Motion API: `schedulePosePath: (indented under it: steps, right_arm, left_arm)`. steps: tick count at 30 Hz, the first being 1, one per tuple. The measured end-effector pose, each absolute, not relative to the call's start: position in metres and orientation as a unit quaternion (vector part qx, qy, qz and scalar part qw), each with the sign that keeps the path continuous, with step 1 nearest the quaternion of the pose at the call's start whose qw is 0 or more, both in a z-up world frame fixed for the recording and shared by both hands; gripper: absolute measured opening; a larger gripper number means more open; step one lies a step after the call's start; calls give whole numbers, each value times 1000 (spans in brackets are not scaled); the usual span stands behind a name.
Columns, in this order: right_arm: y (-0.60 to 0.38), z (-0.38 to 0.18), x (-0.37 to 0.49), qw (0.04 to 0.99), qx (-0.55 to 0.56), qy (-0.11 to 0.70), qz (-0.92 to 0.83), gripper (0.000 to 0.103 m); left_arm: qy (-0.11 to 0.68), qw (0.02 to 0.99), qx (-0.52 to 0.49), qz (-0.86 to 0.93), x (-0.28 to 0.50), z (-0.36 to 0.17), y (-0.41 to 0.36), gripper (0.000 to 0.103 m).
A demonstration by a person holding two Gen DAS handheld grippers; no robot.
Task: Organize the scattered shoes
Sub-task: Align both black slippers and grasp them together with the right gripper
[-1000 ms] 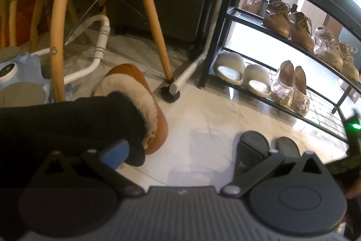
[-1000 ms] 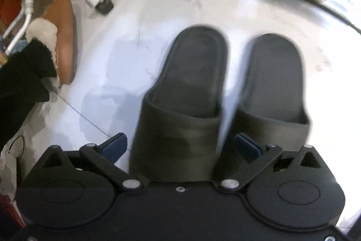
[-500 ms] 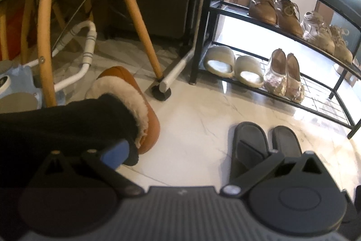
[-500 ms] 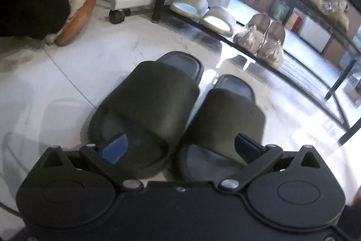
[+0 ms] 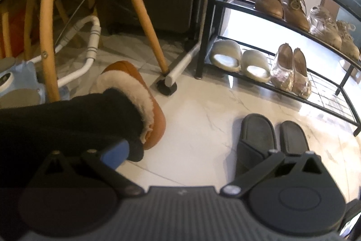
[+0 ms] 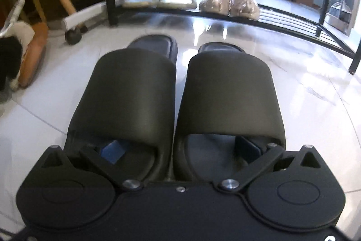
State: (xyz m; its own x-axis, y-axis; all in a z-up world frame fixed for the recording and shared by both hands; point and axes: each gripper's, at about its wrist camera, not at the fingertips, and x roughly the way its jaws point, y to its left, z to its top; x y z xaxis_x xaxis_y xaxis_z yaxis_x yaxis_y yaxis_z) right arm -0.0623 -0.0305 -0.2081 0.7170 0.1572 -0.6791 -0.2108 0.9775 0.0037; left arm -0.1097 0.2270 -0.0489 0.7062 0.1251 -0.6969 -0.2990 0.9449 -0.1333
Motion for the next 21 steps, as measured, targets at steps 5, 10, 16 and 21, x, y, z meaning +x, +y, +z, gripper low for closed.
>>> schedulePosePath:
  steps: [5, 10, 16, 21]
  right_arm:
    - [-31, -200, -58, 928, -19, 358, 97, 103]
    - [-28, -200, -49, 937, -9, 338, 84, 103]
    - [-19, -207, -37, 947, -17, 315, 65, 103]
    - [-8, -208, -17, 947, -31, 308, 83, 93]
  left_arm:
    - [368, 915, -119, 112, -111, -50, 226, 102]
    - [371, 914, -119, 115, -110, -50, 226, 102]
    - [375, 912, -113, 120, -109, -53, 226, 102]
    - [389, 906, -116, 119, -104, -57, 225, 102]
